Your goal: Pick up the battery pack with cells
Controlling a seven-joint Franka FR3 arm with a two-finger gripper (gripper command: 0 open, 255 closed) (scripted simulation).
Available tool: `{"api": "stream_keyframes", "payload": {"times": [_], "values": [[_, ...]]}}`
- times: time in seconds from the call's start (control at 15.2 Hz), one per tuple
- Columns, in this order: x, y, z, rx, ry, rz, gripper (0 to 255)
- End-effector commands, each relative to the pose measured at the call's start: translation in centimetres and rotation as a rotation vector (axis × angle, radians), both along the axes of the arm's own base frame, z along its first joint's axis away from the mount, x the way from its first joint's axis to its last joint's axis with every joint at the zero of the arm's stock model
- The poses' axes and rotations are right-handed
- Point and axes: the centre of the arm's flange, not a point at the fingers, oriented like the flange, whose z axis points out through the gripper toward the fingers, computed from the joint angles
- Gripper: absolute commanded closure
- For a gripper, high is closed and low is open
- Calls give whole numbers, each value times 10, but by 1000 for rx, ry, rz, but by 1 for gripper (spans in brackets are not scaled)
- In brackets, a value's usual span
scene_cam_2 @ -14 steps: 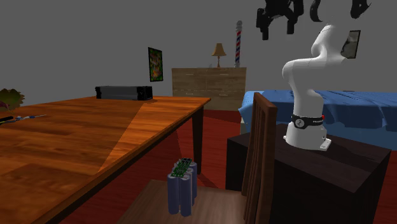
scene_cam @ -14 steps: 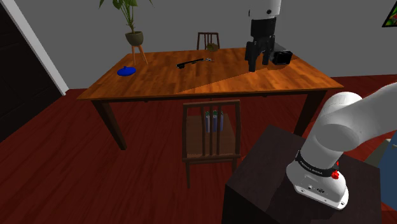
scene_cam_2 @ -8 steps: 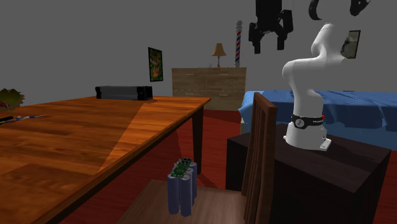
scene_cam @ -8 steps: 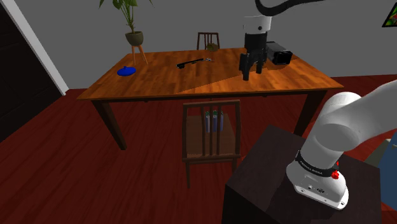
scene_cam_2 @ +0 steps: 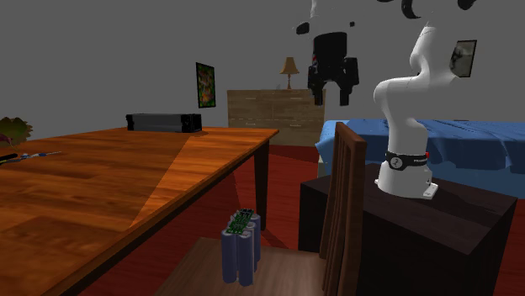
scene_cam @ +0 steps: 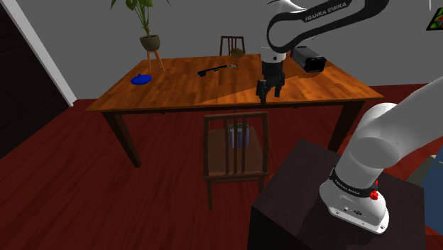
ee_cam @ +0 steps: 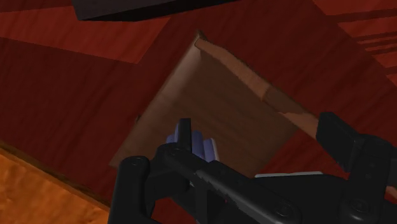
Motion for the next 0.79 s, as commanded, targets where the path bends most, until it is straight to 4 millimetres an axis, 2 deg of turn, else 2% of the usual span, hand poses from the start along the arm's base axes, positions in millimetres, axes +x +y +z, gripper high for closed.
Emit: {"api": "stream_keyframes", "payload": {"times": [0.0,0.73], "values": [[12,-7,-21,-2,-7,-6,0],[78,-46,-142,-9,-26,-39,0]]}}
